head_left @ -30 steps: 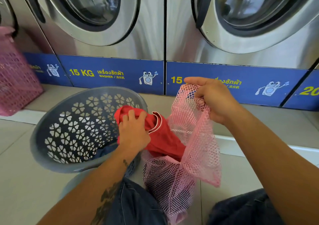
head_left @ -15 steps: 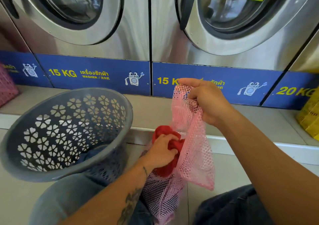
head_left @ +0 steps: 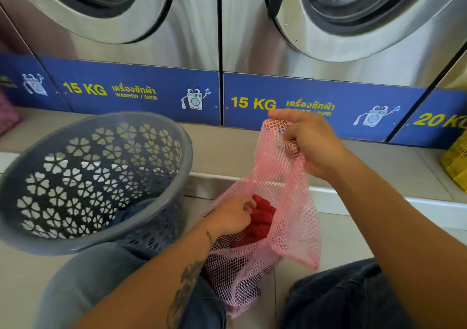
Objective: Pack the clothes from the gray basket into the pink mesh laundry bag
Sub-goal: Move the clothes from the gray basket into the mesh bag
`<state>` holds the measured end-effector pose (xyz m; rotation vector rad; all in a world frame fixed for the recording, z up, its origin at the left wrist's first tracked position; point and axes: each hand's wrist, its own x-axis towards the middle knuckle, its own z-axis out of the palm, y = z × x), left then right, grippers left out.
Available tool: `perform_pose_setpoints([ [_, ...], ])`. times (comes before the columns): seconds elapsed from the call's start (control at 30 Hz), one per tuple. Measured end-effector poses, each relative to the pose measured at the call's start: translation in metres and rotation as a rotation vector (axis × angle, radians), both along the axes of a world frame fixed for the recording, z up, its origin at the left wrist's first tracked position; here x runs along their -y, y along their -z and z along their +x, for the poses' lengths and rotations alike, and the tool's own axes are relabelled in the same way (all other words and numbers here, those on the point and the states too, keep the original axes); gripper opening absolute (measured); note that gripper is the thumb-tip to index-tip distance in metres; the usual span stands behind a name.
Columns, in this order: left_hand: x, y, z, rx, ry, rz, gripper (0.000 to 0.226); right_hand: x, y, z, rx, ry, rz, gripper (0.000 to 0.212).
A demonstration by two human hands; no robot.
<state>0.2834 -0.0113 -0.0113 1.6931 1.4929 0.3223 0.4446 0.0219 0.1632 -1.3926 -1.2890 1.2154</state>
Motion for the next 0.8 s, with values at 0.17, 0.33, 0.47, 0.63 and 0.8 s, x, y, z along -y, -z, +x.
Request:
perform_pose_setpoints([
  [0.17,0.000,-0.040,-0.038,-0.165,0.120,0.152,0.033,0.013,0.012,-0.010,0.092,-0.011,0.000,0.056],
  [0.33,0.001,-0.103,-0.095,-0.337,0.150,0.404,0.031,0.018,-0.005,-0.042,0.124,-0.070,0.080,0.058],
  [0.47,0.000,-0.127,-0.147,-0.424,0.089,0.532,0.032,0.013,-0.024,-0.074,0.142,-0.132,0.158,0.061],
  [0.63,-0.008,-0.124,-0.202,-0.482,-0.047,0.515,0.028,0.000,-0.039,-0.116,0.085,-0.188,0.136,0.058],
  [0.8,-0.024,-0.095,-0.244,-0.563,-0.070,0.329,0.033,-0.015,-0.024,-0.161,0.115,-0.258,0.119,0.061],
])
